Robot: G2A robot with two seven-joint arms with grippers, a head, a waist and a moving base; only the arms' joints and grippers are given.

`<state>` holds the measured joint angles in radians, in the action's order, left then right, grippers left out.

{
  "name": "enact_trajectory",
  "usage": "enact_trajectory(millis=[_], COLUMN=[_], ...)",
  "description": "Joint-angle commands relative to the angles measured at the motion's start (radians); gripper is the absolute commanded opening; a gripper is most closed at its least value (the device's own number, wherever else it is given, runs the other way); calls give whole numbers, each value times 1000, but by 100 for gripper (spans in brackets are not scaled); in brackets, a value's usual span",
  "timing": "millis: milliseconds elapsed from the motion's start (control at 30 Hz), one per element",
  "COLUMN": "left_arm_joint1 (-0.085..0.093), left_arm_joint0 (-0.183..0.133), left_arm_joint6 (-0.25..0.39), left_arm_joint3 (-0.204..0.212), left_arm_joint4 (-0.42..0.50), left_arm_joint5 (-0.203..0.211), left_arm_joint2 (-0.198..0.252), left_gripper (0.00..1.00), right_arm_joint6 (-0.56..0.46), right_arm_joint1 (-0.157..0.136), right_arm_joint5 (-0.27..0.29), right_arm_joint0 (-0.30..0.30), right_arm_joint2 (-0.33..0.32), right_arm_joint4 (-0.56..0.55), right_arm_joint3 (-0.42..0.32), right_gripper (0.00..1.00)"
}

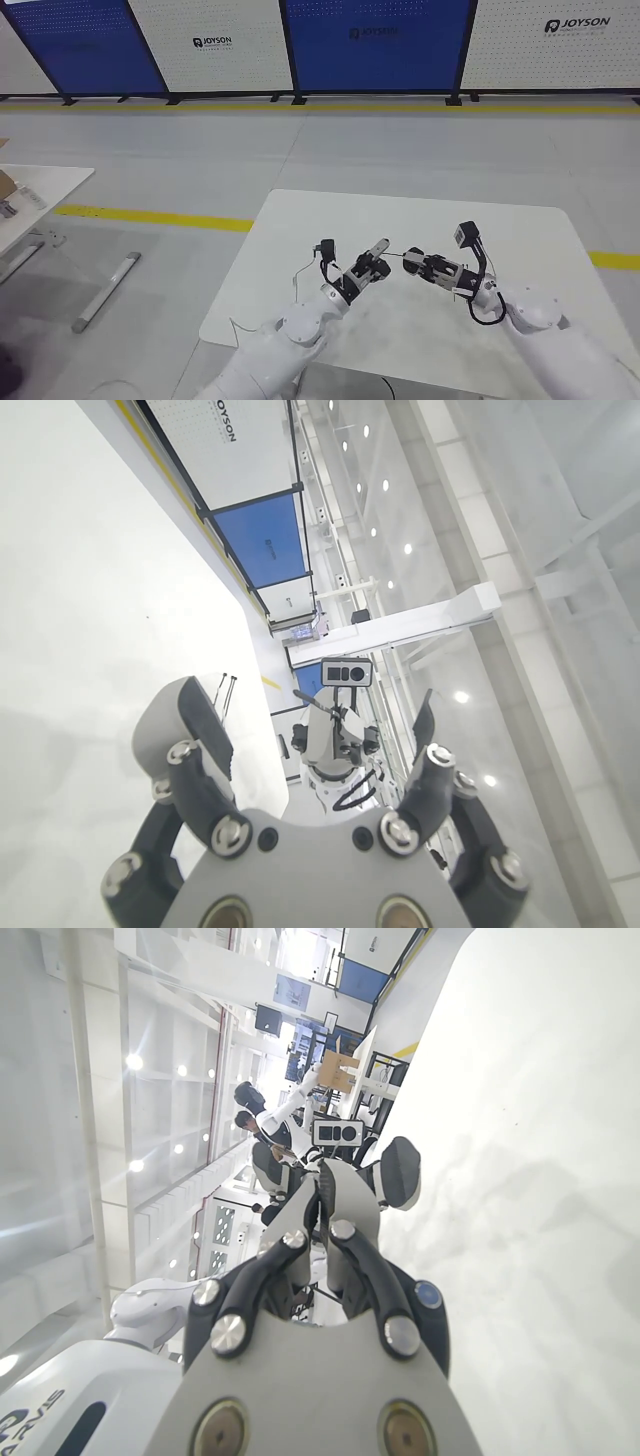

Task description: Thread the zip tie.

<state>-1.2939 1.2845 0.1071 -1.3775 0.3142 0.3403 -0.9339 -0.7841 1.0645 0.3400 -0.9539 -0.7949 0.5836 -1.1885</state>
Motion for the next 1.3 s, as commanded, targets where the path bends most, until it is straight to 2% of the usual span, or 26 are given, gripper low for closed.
enact_trajectory(millis=[0, 67, 133, 767, 800, 833, 1100, 1133, 1167, 1200, 1233, 1267], left_arm_joint1=[-1, -2, -2, -8, -8, -8, -9, -9, -9, -9, -9, -10], left_arm_joint0=[-2, -2, -2, 5, 6, 7, 26, 28, 30, 31, 33, 34], left_arm_joint6=[12, 28, 34, 43, 41, 39, 39, 40, 41, 42, 43, 43], left_arm_joint3=[2, 2, 3, -6, -7, -9, -35, -37, -38, -39, -40, -41], left_arm_joint4=[13, 16, 18, 7, 6, 3, -14, -15, -17, -18, -21, -22], left_arm_joint5=[0, 0, -1, -3, -2, 0, 0, 0, 0, 0, 0, 0], left_arm_joint2=[-3, -2, -3, -11, -11, -12, -26, -27, -29, -31, -32, -33], left_gripper=[29, 21, 0, 0, 32, 100, 99, 89, 61, 48, 43, 32], right_arm_joint6=[0, 0, 0, 0, 0, 0, 37, 38, 39, 40, 40, 40], right_arm_joint1=[0, 0, 0, 0, 0, 0, 6, 6, 7, 8, 9, 10], right_arm_joint5=[0, 0, 0, 0, 0, 0, -35, -37, -38, -40, -40, -41], right_arm_joint0=[0, 0, 0, 0, 0, 0, -26, -28, -30, -32, -33, -35], right_arm_joint2=[0, 0, 0, 0, 0, 0, -25, -28, -31, -34, -37, -39], right_arm_joint4=[0, 0, 0, 0, 0, 0, -23, -24, -26, -28, -29, -31], right_arm_joint3=[0, 0, 0, 0, 0, 0, -26, -27, -27, -28, -29, -30], right_gripper=[0, 0, 0, 0, 0, 0, 0, 0, 0, 0, 0, 0])
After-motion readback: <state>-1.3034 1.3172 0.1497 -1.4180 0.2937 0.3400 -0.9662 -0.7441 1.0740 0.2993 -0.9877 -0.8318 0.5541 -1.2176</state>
